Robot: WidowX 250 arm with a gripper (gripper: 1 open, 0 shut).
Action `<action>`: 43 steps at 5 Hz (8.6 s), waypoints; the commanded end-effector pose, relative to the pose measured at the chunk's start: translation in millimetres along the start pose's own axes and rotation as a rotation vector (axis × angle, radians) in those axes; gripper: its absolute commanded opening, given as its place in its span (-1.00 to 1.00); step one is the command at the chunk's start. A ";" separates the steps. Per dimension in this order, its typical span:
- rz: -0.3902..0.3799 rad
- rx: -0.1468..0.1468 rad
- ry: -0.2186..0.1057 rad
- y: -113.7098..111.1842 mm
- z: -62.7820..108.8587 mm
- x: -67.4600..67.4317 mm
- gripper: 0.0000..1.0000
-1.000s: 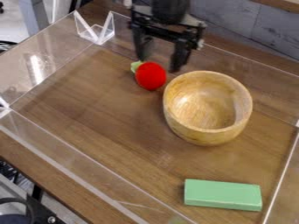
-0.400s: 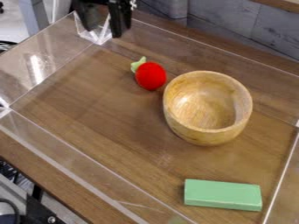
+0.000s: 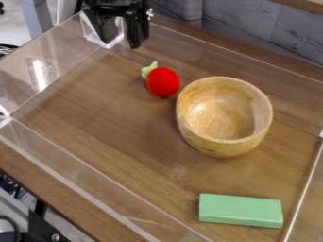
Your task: Move the red fruit to the right
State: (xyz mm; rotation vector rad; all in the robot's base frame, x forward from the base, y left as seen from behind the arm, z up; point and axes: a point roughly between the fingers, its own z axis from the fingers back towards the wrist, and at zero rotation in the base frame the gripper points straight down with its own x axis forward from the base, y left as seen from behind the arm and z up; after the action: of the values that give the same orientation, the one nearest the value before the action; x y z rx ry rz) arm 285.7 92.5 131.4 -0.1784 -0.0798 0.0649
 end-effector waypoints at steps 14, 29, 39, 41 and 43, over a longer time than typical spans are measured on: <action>-0.007 0.126 -0.396 19.2 -23.4 27.2 1.00; -0.033 0.199 -0.037 -24.0 -101.9 75.6 1.00; -0.007 0.103 -0.132 -112.1 -24.4 45.9 -1.00; -0.257 0.092 -0.056 -155.8 -34.8 18.7 -1.00; -0.318 0.102 -0.018 -168.3 -63.4 -1.1 -1.00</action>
State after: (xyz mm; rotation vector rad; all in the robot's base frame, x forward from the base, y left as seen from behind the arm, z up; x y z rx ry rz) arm 296.0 -83.3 85.4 -0.0597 -0.0721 -0.2416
